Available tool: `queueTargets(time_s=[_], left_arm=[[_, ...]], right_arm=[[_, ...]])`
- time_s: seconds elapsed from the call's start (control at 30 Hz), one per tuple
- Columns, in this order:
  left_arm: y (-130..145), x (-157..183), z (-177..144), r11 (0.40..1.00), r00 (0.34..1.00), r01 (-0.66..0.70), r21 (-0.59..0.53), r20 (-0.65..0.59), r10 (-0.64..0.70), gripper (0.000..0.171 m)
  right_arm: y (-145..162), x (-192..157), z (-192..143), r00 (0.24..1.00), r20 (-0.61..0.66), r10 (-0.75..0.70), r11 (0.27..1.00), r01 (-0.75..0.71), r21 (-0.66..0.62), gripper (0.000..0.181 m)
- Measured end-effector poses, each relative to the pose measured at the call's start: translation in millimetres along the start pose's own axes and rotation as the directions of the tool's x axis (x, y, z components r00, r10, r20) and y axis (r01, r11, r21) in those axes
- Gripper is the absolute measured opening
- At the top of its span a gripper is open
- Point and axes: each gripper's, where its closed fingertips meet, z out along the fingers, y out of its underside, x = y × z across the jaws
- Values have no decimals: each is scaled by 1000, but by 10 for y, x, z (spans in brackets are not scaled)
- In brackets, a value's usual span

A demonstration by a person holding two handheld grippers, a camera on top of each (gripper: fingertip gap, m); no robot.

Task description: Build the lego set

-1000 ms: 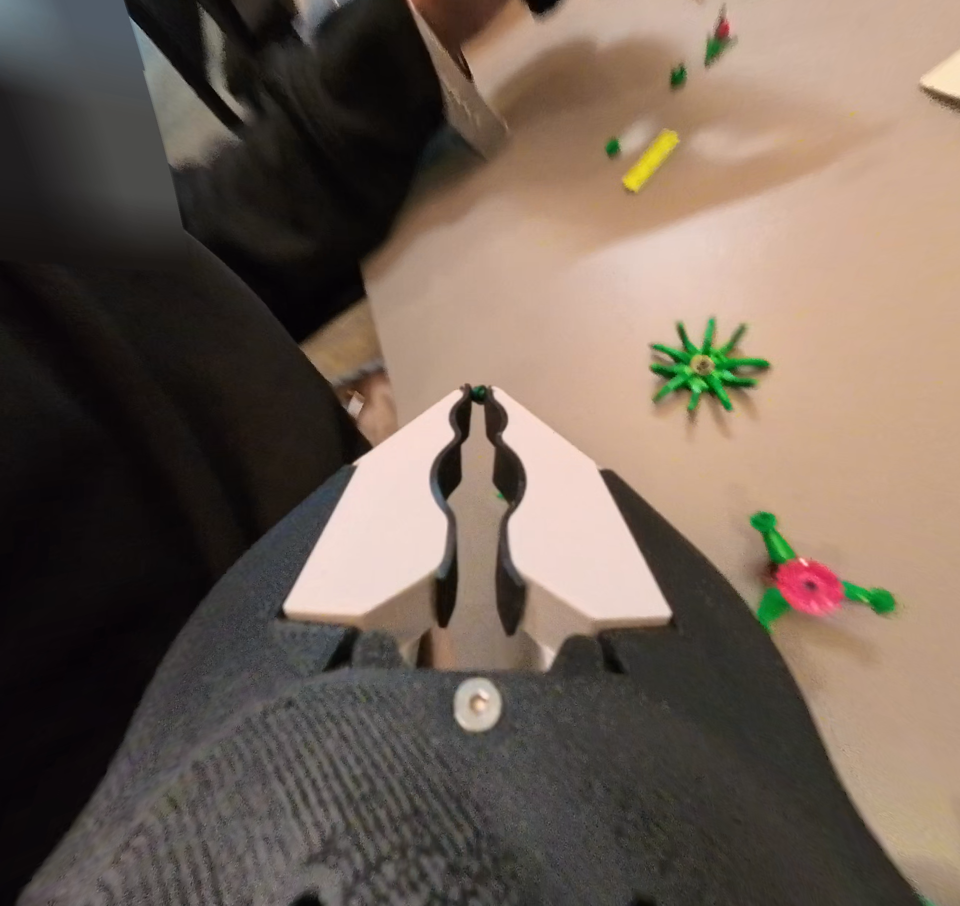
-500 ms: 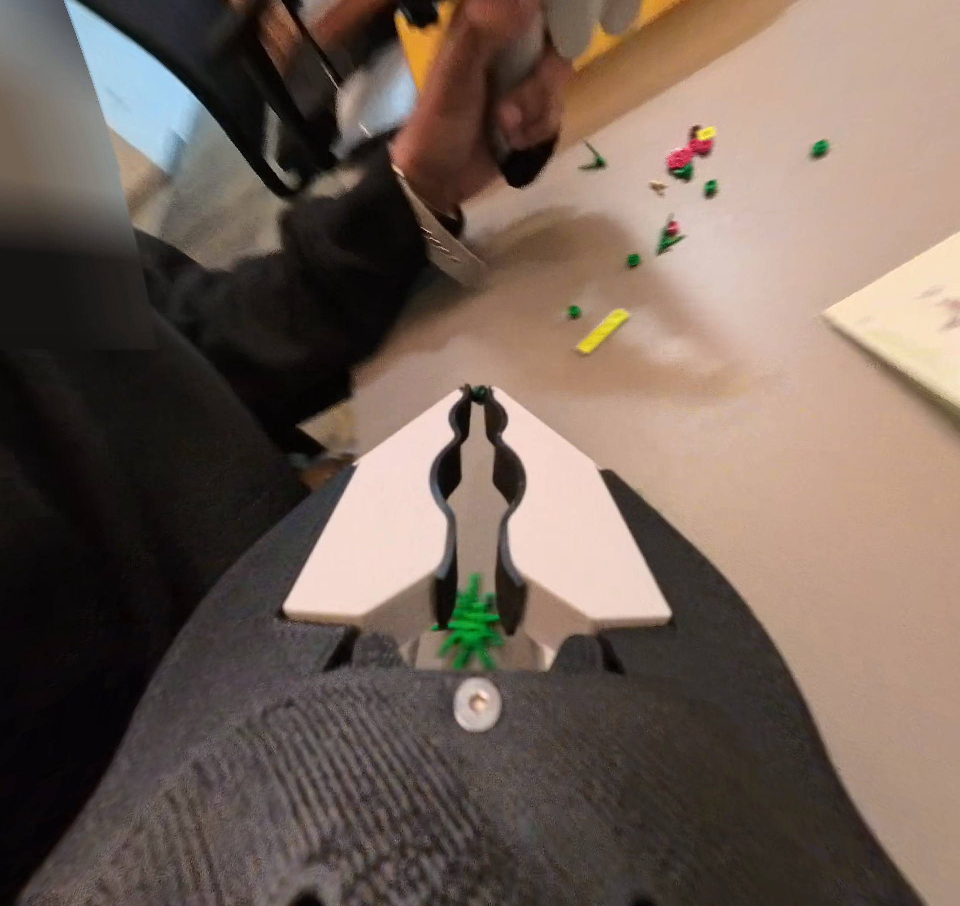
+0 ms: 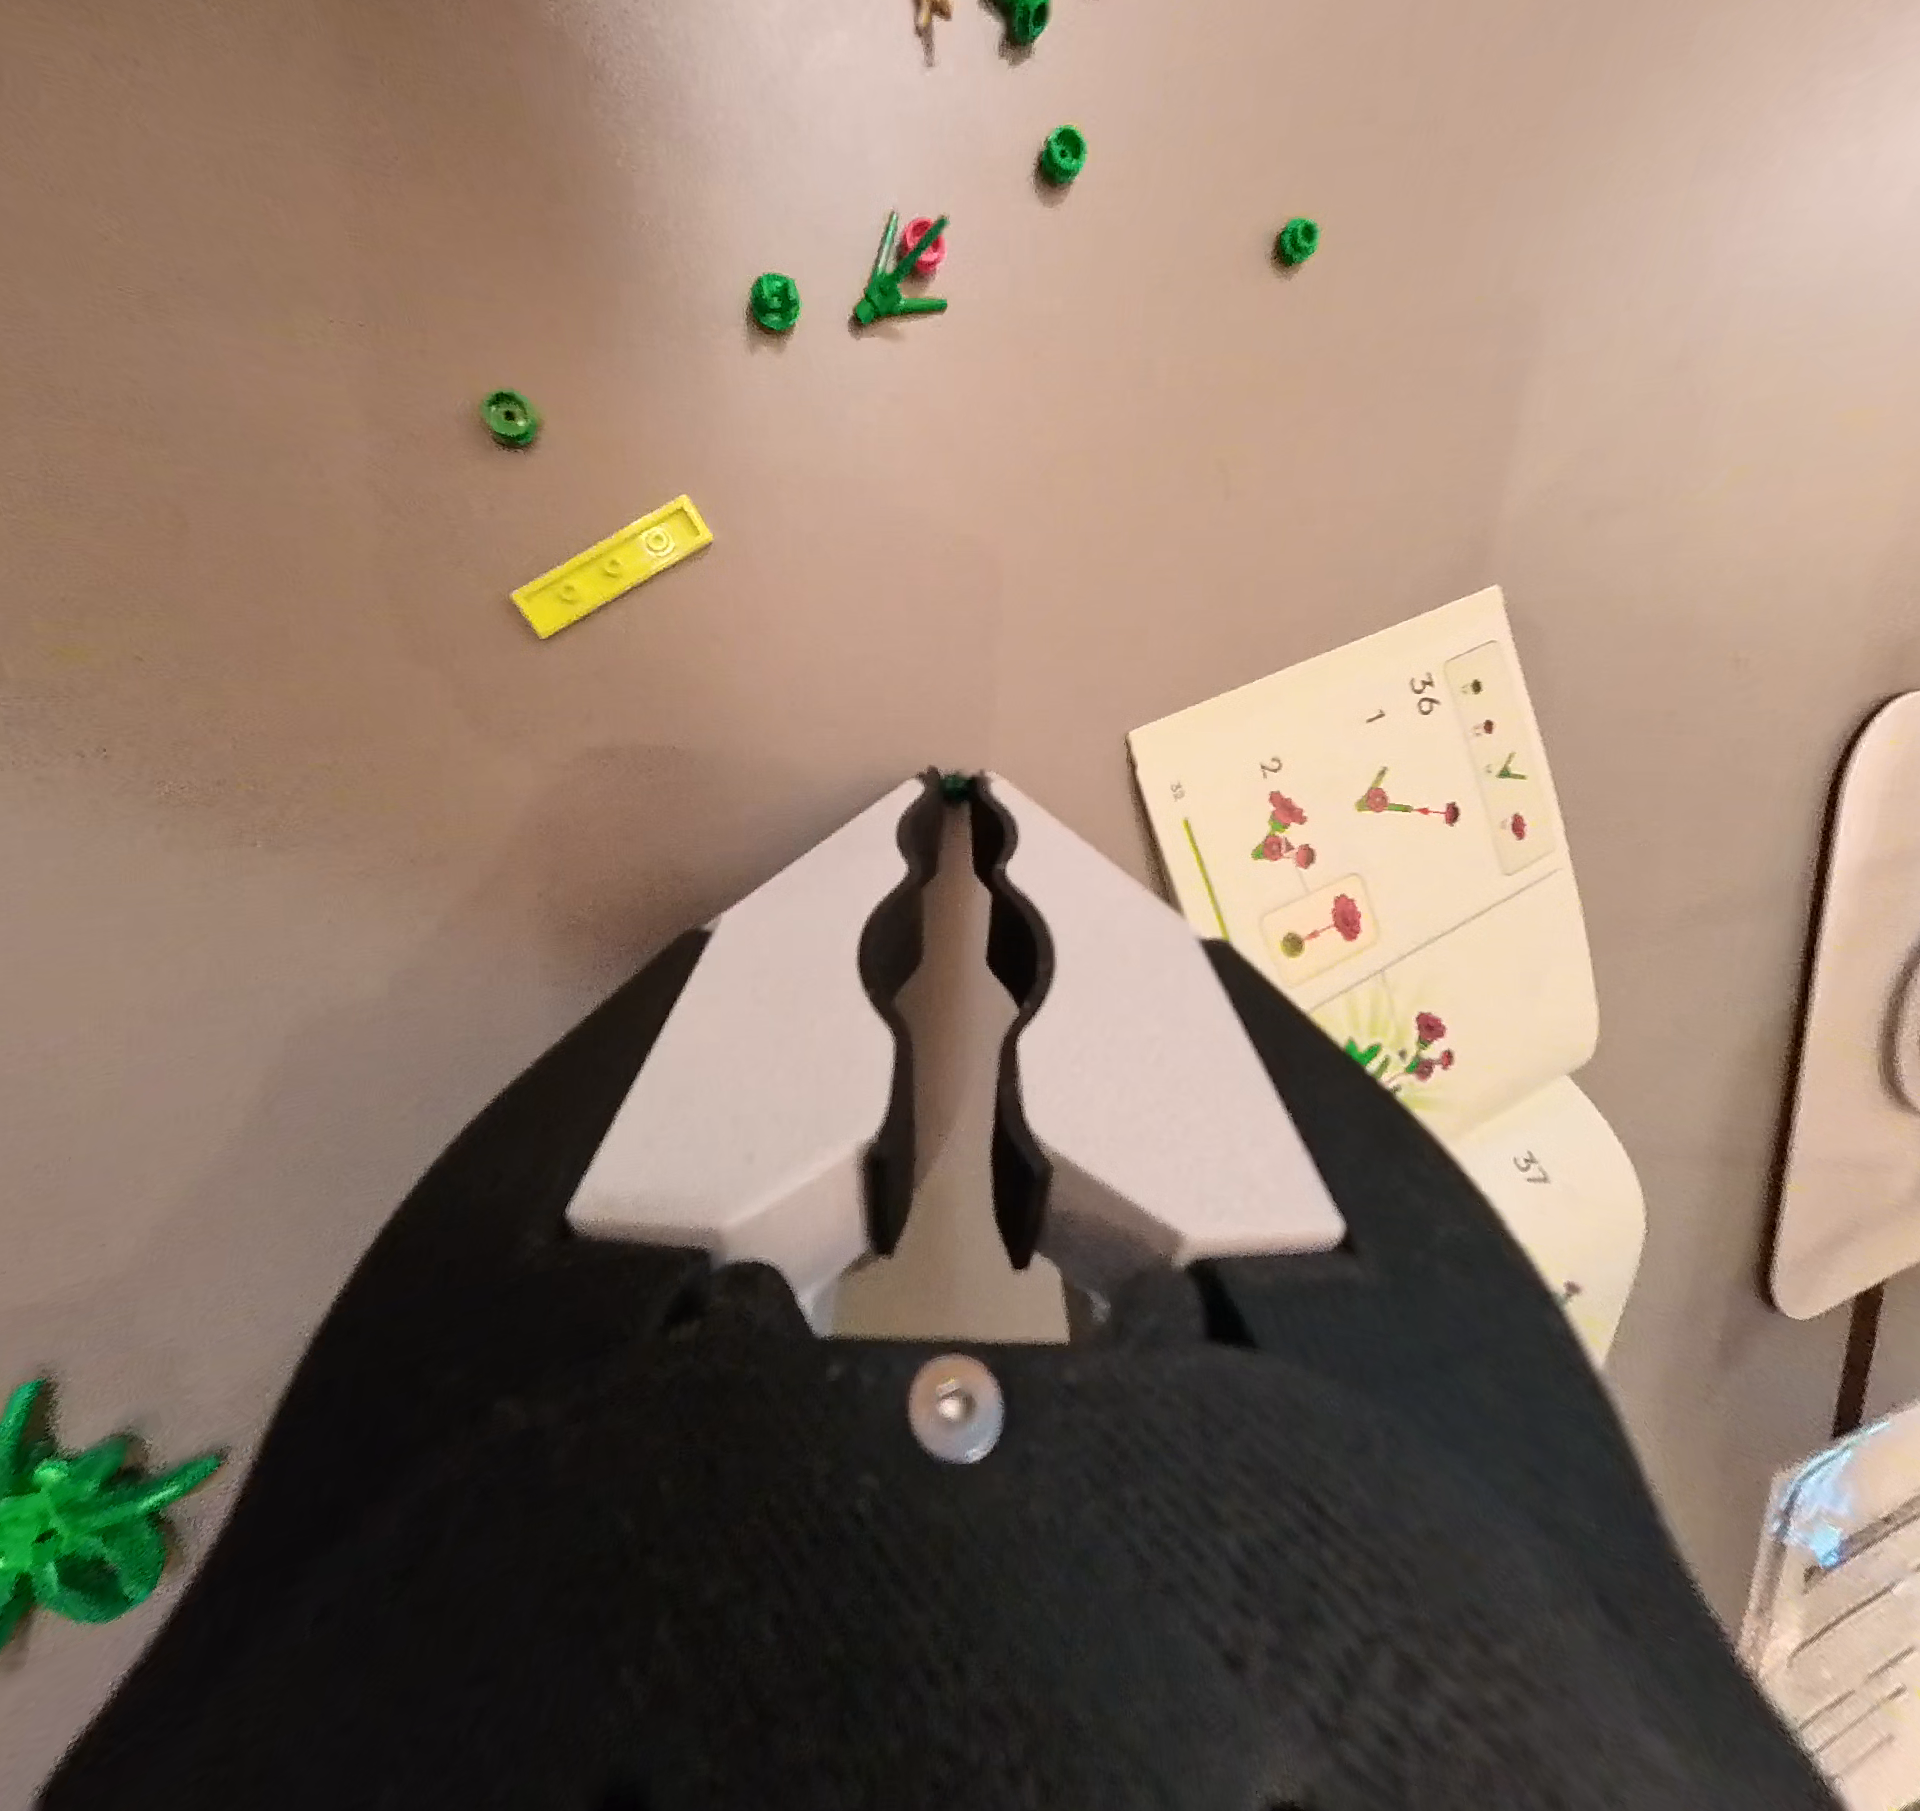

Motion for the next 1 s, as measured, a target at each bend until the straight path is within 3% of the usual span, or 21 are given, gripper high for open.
queueTargets(time_s=[0.07, 0.13, 0.33, 0.53, 0.7, 0.83, 1.0], left_arm=[[12, -9, 18, 992, 989, -118, -38, 82, 121, 5], [23, 7, 33, 977, 969, -204, -65, 127, 211, 5], [143, 86, 137, 943, 940, -296, -152, 132, 316, 5], [218, 241, 254, 920, 926, -347, -183, 90, 367, 5], [306, 348, 343, 897, 913, -385, -217, 51, 405, 5], [395, 421, 415, 911, 937, -340, -232, -4, 349, 5], [633, 547, 496, 933, 978, -190, -306, -147, 151, 5]], right_arm=[[-20, -7, 7, 1000, 8, 13, 1000, -13, 13, 4], [-54, 1, -15, 998, 27, 60, 997, -61, 40, 15], [-366, 205, -419, 960, 108, 259, 919, -279, 279, 26], [-715, 448, -1154, 868, 325, 377, 666, -497, 556, 22], [-781, 470, -1525, 758, 533, 375, 472, -651, 594, 22], [-707, 423, -1575, 714, 582, 390, 425, -700, 574, 21], [-525, 274, -1589, 723, 540, 430, 445, -691, 570, 21]])
